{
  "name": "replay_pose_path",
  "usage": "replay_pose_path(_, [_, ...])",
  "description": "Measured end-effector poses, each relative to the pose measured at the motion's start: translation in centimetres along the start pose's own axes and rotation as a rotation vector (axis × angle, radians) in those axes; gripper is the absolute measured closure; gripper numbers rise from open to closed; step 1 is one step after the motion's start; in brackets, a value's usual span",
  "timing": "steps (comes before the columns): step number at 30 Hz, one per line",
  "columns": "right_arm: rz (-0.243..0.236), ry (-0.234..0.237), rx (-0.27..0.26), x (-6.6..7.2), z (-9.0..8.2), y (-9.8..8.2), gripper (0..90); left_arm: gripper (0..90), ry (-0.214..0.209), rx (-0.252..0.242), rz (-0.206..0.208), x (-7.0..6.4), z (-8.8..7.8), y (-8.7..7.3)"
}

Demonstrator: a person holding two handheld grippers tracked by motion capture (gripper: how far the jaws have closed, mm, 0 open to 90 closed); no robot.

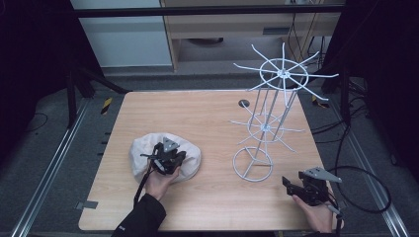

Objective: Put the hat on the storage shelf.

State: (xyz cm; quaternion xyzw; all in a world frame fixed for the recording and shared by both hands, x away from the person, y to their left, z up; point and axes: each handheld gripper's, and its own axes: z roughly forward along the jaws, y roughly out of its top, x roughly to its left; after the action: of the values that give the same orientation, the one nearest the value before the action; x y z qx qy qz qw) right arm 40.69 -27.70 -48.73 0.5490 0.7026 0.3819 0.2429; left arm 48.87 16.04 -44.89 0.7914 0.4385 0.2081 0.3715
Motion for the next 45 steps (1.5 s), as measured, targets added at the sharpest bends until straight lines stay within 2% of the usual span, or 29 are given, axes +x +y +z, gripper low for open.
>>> replay_pose_path(8, [-0.004, -0.005, 0.0, -0.1, 0.0, -0.1, 32.3, 89.9, -0.049, -0.001, 0.024, -0.9, -1.3, -1.2])
replay_pose_path(12, [0.003, -0.001, -0.002, -0.1, -0.1, -0.1, 32.3, 89.9, -0.059, -0.001, 0.038, -1.3, -1.7, -1.5])
replay_pose_path(14, [0.002, 0.0, -0.002, -0.1, -0.1, -0.1, 32.3, 89.9, -0.065, 0.001, 0.051, -1.7, -1.9, -1.6])
replay_pose_path(16, [0.004, -0.001, -0.003, -0.1, -0.1, -0.1, 32.3, 89.9, -0.053, 0.008, 0.09, -2.3, -2.3, -2.0])
replay_pose_path(18, [0.003, -0.002, -0.003, -0.1, -0.1, -0.1, 32.3, 89.7, -0.052, 0.004, 0.1, -2.5, -2.6, -2.2])
replay_pose_path(20, [0.004, -0.002, -0.003, -0.1, -0.1, -0.1, 32.3, 89.6, -0.052, 0.0, 0.1, -2.5, -2.7, -2.2])
replay_pose_path(23, [0.0, -0.003, -0.006, -0.1, -0.1, -0.1, 32.3, 86.3, -0.062, -0.031, 0.09, -2.4, -3.6, -1.9])
replay_pose_path(24, [0.005, -0.002, -0.006, -0.1, -0.1, 0.0, 32.3, 85.9, -0.067, -0.054, 0.087, -2.3, -4.4, -1.8])
replay_pose_path(25, [0.003, -0.003, -0.006, -0.2, -0.2, 0.0, 32.3, 85.9, -0.067, -0.054, 0.087, -2.3, -4.4, -1.8])
replay_pose_path(29, [0.003, -0.007, -0.006, -0.3, -0.1, -0.1, 32.3, 88.1, -0.069, -0.103, 0.077, -1.8, -6.9, -1.9])
replay_pose_path(33, [0.001, -0.011, -0.008, -0.3, -0.1, -0.1, 32.4, 89.8, -0.06, -0.101, 0.063, -1.1, -8.1, -2.7])
replay_pose_path(34, [0.0, -0.012, -0.007, -0.3, -0.1, -0.1, 32.5, 89.8, -0.048, -0.091, 0.054, -0.6, -8.8, -3.5])
replay_pose_path(35, [0.0, -0.012, -0.007, -0.3, -0.1, -0.1, 32.5, 89.9, -0.048, -0.091, 0.054, -0.6, -8.8, -3.5])
replay_pose_path(36, [0.001, -0.009, -0.004, -0.3, -0.1, -0.1, 32.5, 89.9, -0.03, -0.081, 0.041, 0.1, -9.5, -4.4])
replay_pose_path(37, [0.001, -0.009, -0.004, -0.3, -0.1, -0.1, 32.5, 89.9, -0.03, -0.081, 0.041, 0.1, -9.5, -4.4])
replay_pose_path(39, [0.001, -0.006, -0.004, -0.2, -0.1, -0.1, 32.5, 90.0, -0.015, -0.056, 0.023, 0.8, -10.1, -5.8])
replay_pose_path(43, [0.002, -0.007, -0.004, -0.2, -0.2, -0.1, 32.6, 90.0, 0.003, -0.02, 0.006, 1.6, -10.3, -7.0])
replay_pose_path(45, [0.001, -0.008, -0.005, -0.2, -0.1, -0.1, 32.7, 90.0, 0.025, 0.022, -0.017, 2.5, -10.1, -7.9])
